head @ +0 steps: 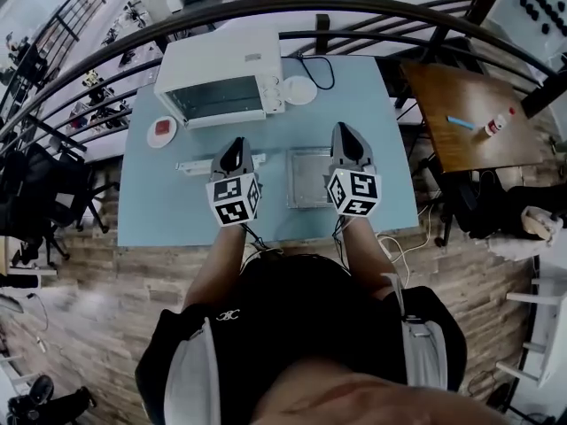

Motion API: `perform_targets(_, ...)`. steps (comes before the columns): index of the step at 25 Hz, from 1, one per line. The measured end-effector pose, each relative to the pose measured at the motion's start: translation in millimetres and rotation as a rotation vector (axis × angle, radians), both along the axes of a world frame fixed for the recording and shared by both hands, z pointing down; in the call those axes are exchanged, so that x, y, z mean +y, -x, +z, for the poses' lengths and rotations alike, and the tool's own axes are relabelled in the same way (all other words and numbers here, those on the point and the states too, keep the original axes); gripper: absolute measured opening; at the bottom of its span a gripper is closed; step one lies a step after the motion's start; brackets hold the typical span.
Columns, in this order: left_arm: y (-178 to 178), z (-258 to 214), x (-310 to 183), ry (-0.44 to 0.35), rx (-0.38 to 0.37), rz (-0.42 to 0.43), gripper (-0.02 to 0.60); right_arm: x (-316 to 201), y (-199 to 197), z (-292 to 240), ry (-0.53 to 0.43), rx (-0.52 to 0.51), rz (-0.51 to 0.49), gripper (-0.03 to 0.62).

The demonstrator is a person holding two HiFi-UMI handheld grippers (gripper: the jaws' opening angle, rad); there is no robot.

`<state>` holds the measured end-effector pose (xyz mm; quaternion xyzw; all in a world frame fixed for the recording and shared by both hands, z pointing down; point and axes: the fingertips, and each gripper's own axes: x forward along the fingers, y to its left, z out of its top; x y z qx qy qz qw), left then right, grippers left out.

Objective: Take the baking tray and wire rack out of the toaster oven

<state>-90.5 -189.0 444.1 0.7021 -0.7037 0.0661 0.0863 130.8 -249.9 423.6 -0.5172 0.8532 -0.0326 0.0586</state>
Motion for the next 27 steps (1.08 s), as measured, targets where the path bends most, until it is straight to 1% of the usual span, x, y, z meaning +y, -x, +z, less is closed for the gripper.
perform_targets(3, 15.3, -16.5, 3.2, -0.026, -0.023, -0.004, 0.032, -2.0, 23.7, -13.3, -0.03, 0.016, -0.035, 0.0)
perform_targets(5, 27.1, -24.3, 4.9, -0.038, -0.021, -0.016, 0.032, -3.5, 35.6, -18.3, -0.033, 0.011, -0.05, 0.0)
perform_targets(9, 51.9, -29.6, 4.2, -0.028, 0.047, -0.043, 0.032, -6.5, 55.3, -23.6, -0.044, 0.005, -0.066, 0.002)
perform_targets(11, 58.8, -31.0, 1.8, -0.019, 0.059, -0.044, 0.032, -10.9, 60.7, -24.0, -0.048, 0.019, -0.069, 0.002)
perform_targets(15, 62.7, -37.2, -5.5, -0.028, 0.045, -0.022, 0.032, -22.8, 61.9, -25.9, -0.04, 0.024, -0.06, 0.002)
perform_targets(20, 62.0, -40.5, -13.0, -0.044, 0.034, 0.008, 0.032, -21.3, 67.5, -32.0, -0.075, 0.059, -0.051, 0.002)
perform_targets(27, 59.7, -44.0, -17.0, -0.066, 0.036, 0.041, 0.032, -21.5, 68.2, -36.9, -0.088, 0.015, -0.057, 0.002)
